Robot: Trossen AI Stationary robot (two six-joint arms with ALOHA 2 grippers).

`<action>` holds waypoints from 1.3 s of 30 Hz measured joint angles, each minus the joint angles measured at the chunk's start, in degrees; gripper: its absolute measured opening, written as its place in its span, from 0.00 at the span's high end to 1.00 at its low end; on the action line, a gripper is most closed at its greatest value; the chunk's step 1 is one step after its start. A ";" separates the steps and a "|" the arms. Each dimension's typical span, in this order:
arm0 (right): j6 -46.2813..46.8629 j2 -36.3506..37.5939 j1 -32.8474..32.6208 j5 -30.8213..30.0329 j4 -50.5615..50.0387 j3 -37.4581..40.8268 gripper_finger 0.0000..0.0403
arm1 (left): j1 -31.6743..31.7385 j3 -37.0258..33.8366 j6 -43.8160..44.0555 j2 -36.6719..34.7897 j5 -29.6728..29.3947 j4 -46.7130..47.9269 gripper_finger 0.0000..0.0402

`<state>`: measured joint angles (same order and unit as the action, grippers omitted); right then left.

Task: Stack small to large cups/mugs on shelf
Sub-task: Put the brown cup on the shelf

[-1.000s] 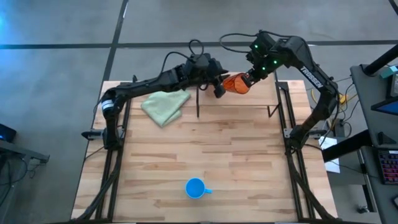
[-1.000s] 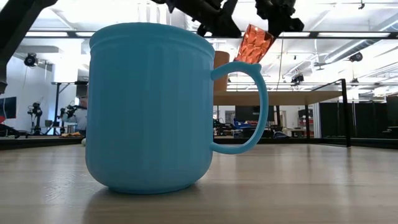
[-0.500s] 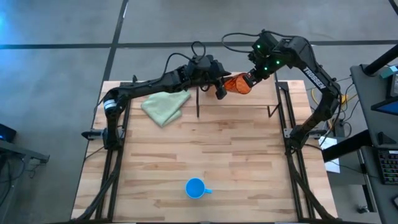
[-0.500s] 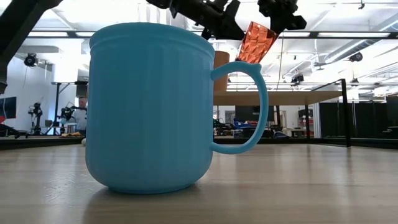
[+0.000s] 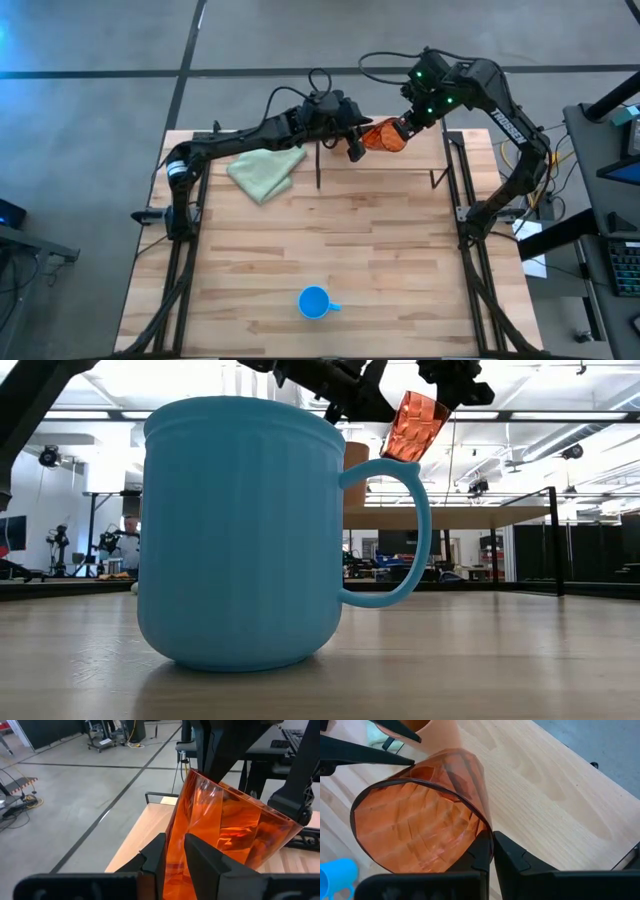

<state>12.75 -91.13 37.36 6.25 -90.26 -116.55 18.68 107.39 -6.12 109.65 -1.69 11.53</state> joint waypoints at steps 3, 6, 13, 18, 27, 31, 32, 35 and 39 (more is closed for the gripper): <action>-0.71 -0.02 0.00 0.04 0.00 0.00 0.98 | 0.00 -0.02 0.23 0.00 0.12 0.00 0.85; -0.98 -0.04 0.02 0.04 0.06 0.00 0.98 | -0.02 -0.07 0.41 0.00 0.13 0.02 0.85; -1.01 -0.09 0.02 0.04 0.46 0.00 0.98 | -0.11 -0.99 2.78 0.00 0.28 -0.02 0.85; -1.12 -0.09 0.00 0.12 0.46 0.00 0.98 | -0.44 -1.76 2.79 0.00 0.55 0.04 0.85; -2.79 -0.13 0.02 0.08 1.07 0.00 0.98 | -0.48 -1.79 2.57 0.04 -0.89 0.04 0.85; -3.72 -0.17 0.02 0.37 1.19 0.00 0.98 | 0.21 -1.42 2.17 0.04 -3.24 1.24 0.85; -3.78 -0.17 0.00 0.38 1.20 0.00 0.98 | 0.47 -1.42 1.79 0.04 -3.66 1.72 0.85; -3.96 -0.17 0.05 0.14 0.93 0.00 0.98 | 1.22 -1.47 -0.43 -0.43 -5.92 2.92 0.85; -4.85 -0.17 0.15 -3.06 0.82 0.25 0.98 | 2.00 -1.28 -2.75 -2.27 -9.44 3.18 0.85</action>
<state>7.91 -91.31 37.52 3.18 -89.44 -116.30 20.68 106.11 -8.88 107.37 -11.13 14.71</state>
